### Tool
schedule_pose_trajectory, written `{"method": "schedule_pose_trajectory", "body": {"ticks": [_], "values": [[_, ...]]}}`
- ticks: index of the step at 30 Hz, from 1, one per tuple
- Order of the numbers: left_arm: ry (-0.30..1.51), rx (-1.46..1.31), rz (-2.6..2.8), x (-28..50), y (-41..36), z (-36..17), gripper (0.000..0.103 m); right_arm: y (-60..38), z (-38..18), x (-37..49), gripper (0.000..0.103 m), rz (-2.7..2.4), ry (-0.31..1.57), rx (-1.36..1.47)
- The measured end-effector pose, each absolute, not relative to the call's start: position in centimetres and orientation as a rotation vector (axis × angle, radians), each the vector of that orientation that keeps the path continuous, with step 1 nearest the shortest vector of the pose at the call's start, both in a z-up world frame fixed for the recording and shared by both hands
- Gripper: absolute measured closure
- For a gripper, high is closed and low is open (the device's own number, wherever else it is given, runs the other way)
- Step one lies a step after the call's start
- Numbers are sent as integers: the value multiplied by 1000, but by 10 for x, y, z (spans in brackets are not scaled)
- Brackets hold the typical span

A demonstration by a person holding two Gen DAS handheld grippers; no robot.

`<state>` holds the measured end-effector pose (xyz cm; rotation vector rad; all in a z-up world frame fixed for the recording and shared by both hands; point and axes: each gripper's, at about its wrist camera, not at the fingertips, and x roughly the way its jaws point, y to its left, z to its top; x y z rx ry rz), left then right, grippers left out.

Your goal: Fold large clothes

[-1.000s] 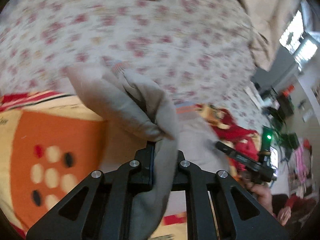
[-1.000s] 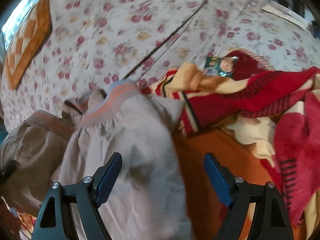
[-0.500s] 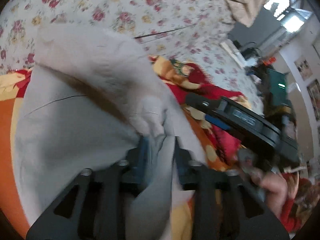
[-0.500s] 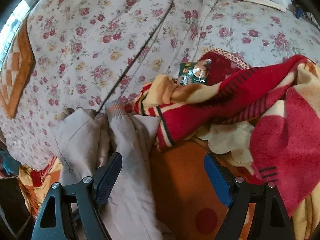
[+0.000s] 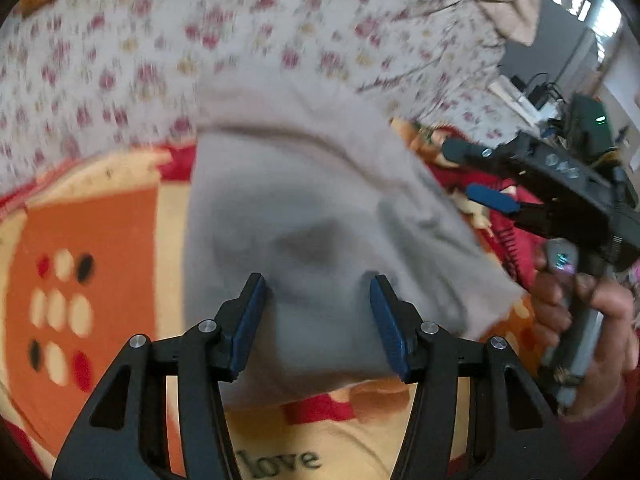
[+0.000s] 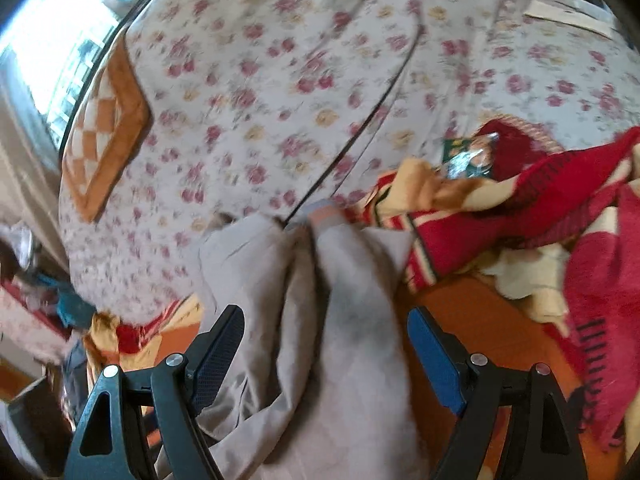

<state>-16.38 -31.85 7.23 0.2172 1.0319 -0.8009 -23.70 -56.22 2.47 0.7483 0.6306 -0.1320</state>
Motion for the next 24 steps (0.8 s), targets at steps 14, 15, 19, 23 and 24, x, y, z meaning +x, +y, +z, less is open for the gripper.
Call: {"method": "schedule_pose_trajectory", "body": {"ticks": [14,15,19,23,24], "values": [[923,268,-774,-182,-302,81,49,-551,16,-227,16,-62,662,742],[892,261,-749,-179,-296,86,49,-546,15,-223,16,-44,669,737],[897,255,-662,-159,-281,81,49,-534,12,-210,16,18,678,735],[996,244,-623,-142,-281,50,49,-522,4,-189,17,32,710,691],[1009,233,-627,-141,-281,45,49,-521,2,-186,24,31,707,674]]}}
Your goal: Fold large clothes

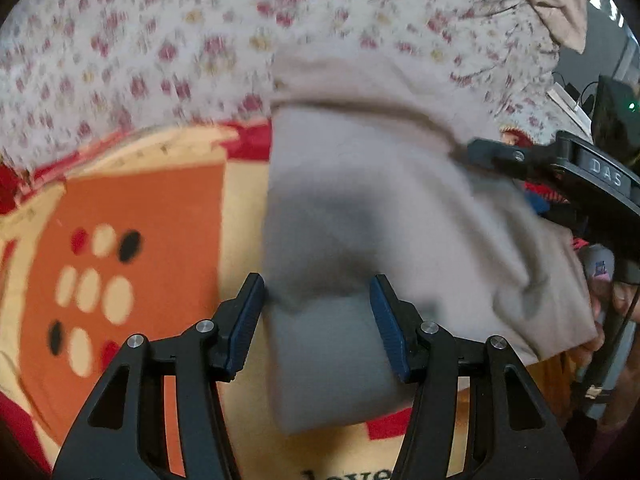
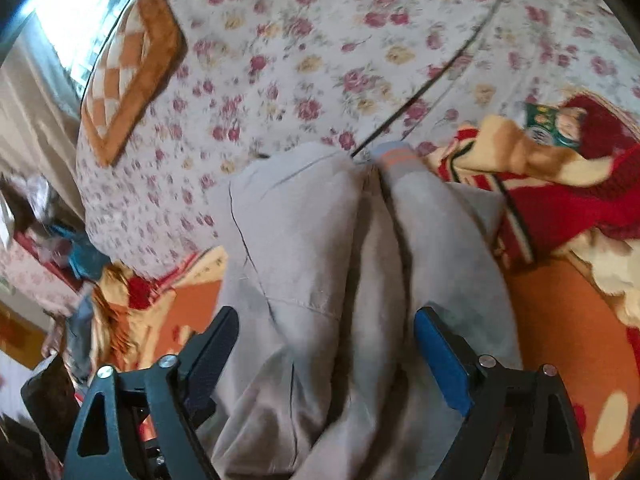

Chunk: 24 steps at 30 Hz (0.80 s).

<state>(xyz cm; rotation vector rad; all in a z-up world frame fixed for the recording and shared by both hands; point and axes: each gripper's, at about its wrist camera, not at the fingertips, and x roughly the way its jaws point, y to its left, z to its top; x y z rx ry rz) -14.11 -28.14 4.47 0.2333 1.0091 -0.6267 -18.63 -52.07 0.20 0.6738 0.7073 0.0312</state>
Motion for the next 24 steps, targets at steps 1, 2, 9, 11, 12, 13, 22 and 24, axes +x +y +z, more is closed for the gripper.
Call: {"method": "schedule_pose_trajectory", "body": {"ticks": [1,2,9,11,12,13,22,24], "values": [[1006,231,-626,-142,-282,43,49,-518,0,-182,56,28,700,652],[996,236,-629,-144,-283,44,49,-517,-1,-179,81,25,699,643],[943,185,-703,-154,-289,78,49,-534,25,-201,95,53,583,705],[935,196,-706,-157,-297,79,48,-545,29,-211,95,-18,582,678],[951,220,-703,-157,-303,75,48,-549,24,-212,95,-66,593,664],[978,246,-703,-158,-309,66,48,-554,15,-212,95,-125,624,654],[994,265,-683,-158,-306,57,48,-559,27,-238,51,-264,607,613],[992,255,-677,-155,-307,60,48,-555,40,-238,51,-183,590,612]]}}
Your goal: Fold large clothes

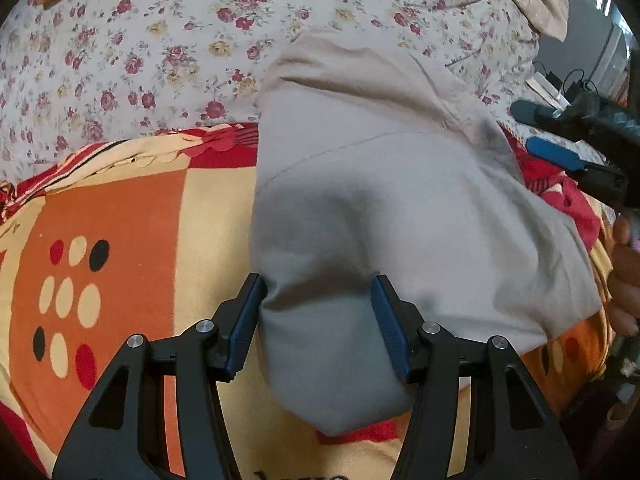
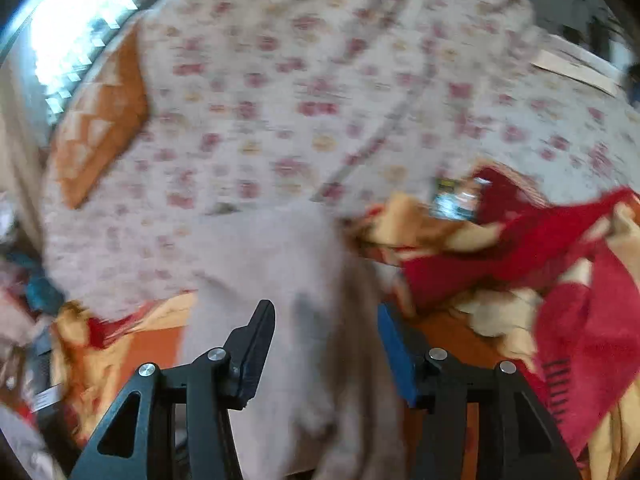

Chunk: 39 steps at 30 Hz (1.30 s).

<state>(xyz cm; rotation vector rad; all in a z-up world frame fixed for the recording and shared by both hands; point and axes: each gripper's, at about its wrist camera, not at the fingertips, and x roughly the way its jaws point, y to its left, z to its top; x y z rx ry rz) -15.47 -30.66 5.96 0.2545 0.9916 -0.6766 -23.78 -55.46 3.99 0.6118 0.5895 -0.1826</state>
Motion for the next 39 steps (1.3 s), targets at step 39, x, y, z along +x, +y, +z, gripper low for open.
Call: {"method": "schedule_pose_trajectory", "body": {"ticks": [39], "values": [[1040,153,-715,-157,-293,41,30,-543,-35,-249,47,-136,936,593]]}}
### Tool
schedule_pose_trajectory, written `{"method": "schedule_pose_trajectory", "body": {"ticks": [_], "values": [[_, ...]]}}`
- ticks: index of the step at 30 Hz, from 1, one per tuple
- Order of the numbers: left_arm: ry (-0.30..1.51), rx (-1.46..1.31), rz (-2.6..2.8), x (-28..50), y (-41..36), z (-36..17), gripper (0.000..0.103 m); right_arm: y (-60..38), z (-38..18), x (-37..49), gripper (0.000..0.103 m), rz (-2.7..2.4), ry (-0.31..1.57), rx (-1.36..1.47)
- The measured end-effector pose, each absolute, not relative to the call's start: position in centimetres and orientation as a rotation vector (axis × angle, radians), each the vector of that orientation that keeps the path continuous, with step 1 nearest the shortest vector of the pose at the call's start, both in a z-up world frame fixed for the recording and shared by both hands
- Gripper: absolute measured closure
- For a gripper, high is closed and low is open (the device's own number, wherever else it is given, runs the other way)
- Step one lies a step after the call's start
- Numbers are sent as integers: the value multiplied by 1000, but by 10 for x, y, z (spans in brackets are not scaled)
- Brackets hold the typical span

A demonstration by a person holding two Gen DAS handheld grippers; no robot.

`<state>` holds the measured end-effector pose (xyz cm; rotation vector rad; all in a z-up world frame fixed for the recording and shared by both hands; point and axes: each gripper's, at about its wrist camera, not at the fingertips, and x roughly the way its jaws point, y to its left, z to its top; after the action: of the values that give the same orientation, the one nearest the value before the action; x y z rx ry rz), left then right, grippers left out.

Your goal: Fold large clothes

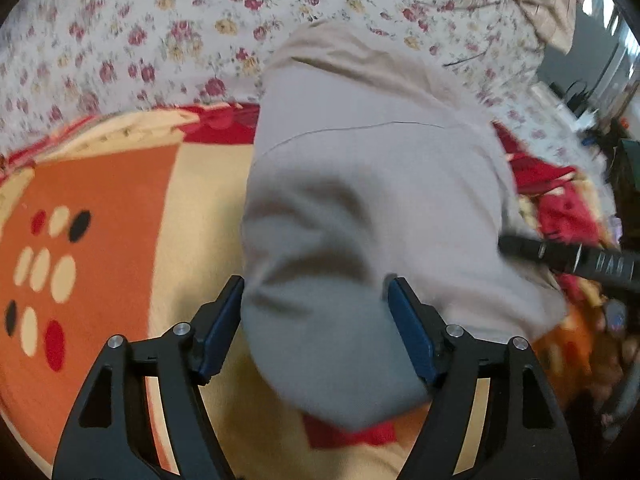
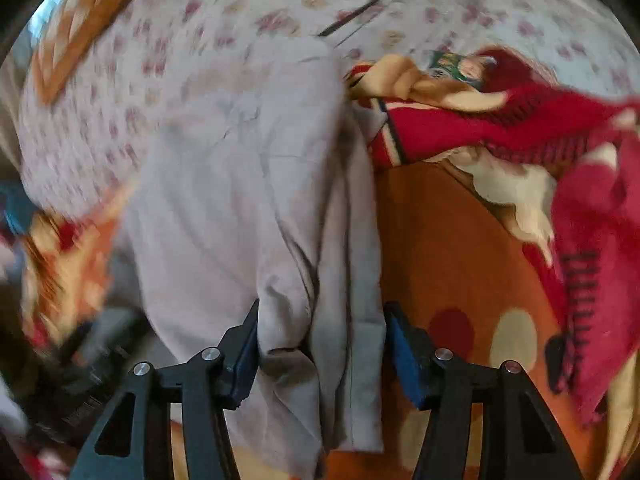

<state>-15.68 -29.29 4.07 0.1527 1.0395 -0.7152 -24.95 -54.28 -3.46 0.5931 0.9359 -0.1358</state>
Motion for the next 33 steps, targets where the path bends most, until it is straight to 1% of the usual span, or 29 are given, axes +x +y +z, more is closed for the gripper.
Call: {"method": "schedule_pose_trajectory", "body": {"ticks": [1,2,3,4,5,7,9,12,14,16,17,18,19,20,21,22,23,25,29,33], "values": [[1055,119,-733,-153,-288,43,30,-549,-25,-256,47,-123,882,622],[1066,86,-742,-148,-284,46,30,-555,-17,-261,42,-118,828,638],[1070,57,-747,-143,-280,49,30,-561,-9,-266,35,-122,774,649],[1074,38,-752,-137,-279,52,30,-567,-4,-268,22,-141,729,659],[1083,13,-762,-130,-278,53,28,-574,-3,-267,18,-155,702,669],[1106,-31,-778,-119,-277,53,23,-581,-7,-256,18,-139,701,698],[1146,-65,-796,-108,-280,48,22,-583,-19,-238,18,-102,764,723],[1198,-37,-809,-99,-291,32,22,-582,-36,-215,18,-40,813,746],[1225,-32,-829,-96,-299,22,21,-581,-42,-206,18,10,810,774],[1233,-63,-856,-92,-303,17,17,-585,-49,-199,18,50,794,828],[1234,-73,-867,-91,-305,17,17,-586,-51,-196,22,64,790,849],[1236,-70,-877,-90,-307,17,17,-586,-54,-194,29,83,785,873],[1233,-59,-894,-90,-310,17,21,-585,-58,-191,40,108,778,903],[1221,-44,-916,-91,-313,19,33,-585,-59,-191,46,113,772,920],[1209,-27,-927,-92,-314,22,39,-583,-58,-191,50,115,764,924],[1200,-20,-929,-93,-314,26,54,-581,-55,-192,56,124,755,917],[1190,-21,-934,-94,-312,32,67,-578,-51,-193,61,130,747,912],[1159,-29,-955,-100,-302,51,75,-573,-39,-200,66,157,719,919],[1065,40,-1007,-136,-272,96,75,-550,-15,-223,67,234,689,923],[1061,83,-1021,-172,-228,116,75,-516,3,-253,67,292,720,880]]}}
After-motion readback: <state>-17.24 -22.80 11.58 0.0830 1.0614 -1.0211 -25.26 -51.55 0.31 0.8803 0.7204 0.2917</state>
